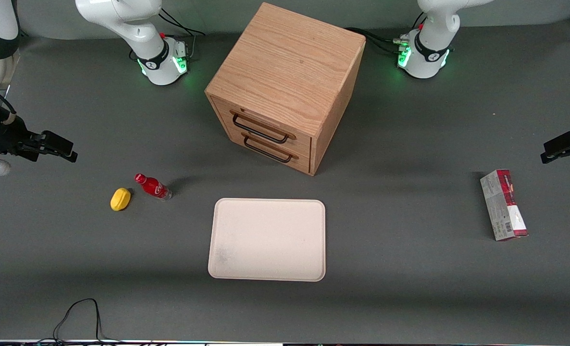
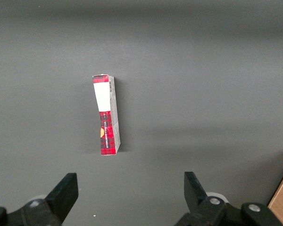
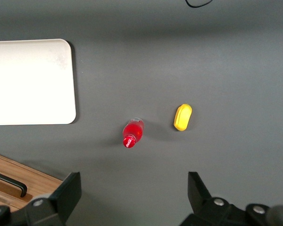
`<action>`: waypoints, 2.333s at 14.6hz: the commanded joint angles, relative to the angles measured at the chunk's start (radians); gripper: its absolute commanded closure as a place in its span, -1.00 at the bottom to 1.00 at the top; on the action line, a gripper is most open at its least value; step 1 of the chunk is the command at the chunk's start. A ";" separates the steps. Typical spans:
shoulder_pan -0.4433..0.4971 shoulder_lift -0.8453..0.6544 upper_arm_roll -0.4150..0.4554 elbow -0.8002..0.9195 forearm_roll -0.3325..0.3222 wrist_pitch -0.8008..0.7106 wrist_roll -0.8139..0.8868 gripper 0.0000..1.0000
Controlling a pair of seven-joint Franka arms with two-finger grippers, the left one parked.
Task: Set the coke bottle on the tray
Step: 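Move the open right gripper down over the red bottle, then close the right gripper around the red bottle's body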
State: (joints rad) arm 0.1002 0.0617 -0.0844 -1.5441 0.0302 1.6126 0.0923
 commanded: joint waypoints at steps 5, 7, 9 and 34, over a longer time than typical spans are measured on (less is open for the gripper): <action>0.006 -0.006 0.003 -0.034 0.016 0.016 -0.003 -1.00; 0.007 -0.006 0.023 -0.095 0.023 0.096 0.038 -1.00; 0.007 -0.005 0.070 -0.189 0.022 0.218 0.043 -1.00; -0.001 0.090 0.120 -0.695 -0.052 0.799 -0.009 -0.77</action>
State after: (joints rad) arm 0.1059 0.1576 0.0341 -2.2245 -0.0073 2.3945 0.1036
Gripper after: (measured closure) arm 0.093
